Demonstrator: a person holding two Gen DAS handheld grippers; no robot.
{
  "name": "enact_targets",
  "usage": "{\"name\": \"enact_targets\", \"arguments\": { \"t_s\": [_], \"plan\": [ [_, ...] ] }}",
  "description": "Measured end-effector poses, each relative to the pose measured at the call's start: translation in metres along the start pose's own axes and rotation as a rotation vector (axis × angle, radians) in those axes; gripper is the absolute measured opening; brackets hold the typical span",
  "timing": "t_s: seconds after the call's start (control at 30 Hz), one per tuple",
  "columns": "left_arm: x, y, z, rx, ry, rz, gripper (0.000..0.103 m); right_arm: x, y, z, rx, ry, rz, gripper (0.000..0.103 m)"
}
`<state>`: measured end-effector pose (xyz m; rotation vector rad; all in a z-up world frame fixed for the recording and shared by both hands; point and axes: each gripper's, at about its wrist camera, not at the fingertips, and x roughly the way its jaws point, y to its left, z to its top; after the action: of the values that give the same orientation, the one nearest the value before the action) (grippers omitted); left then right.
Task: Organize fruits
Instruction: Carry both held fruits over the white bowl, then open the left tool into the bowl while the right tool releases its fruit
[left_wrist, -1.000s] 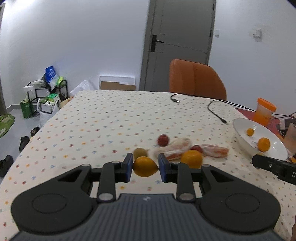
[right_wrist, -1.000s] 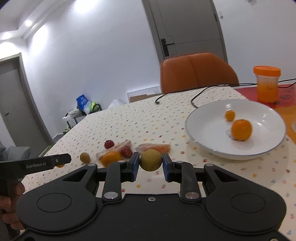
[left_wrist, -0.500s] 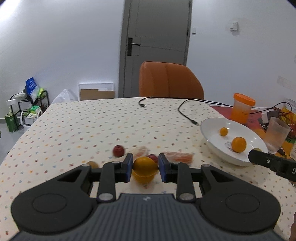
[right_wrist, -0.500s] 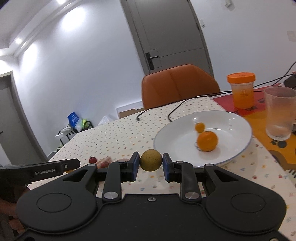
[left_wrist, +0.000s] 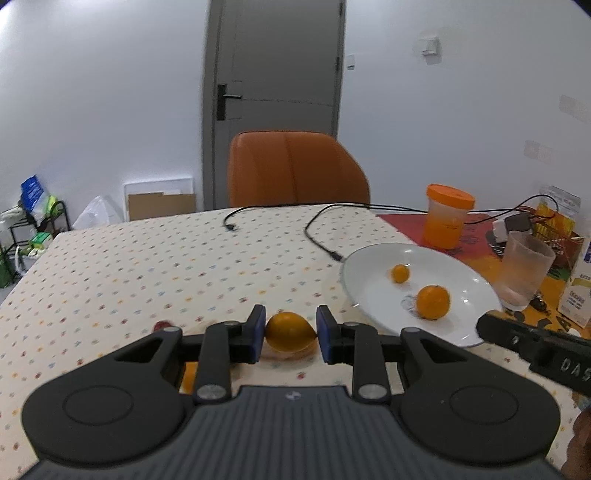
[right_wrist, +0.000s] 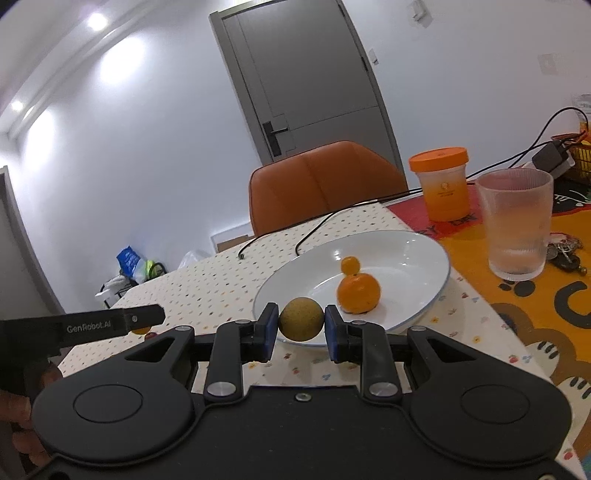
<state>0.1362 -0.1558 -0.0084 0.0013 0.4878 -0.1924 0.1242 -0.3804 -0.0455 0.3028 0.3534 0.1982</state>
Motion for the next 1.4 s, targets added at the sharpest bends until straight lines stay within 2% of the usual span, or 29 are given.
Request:
{"name": "enact_targets", "arguments": {
  "t_s": [0.67,1.07,1.27,1.4],
  "plan": [
    [0.051,-0.056,0.012,0.06,0.027,-0.094,0.028,0.017,-0.034,0.01,0.032,-0.008,-0.057,0.025],
    [0.066,-0.075,0.019,0.066,0.03,-0.133,0.029,0.024,-0.038,0.01,0.036,0.0,-0.056,0.025],
    [0.067,-0.069,0.019,0.05,0.054,-0.107,0.037,0.024,-0.038,0.01,0.04,0.001,-0.063,0.025],
    [0.063,-0.059,0.017,0.032,0.06,-0.078,0.054,0.024,-0.035,0.011,0.037,-0.002,-0.065,0.025]
  ]
}}
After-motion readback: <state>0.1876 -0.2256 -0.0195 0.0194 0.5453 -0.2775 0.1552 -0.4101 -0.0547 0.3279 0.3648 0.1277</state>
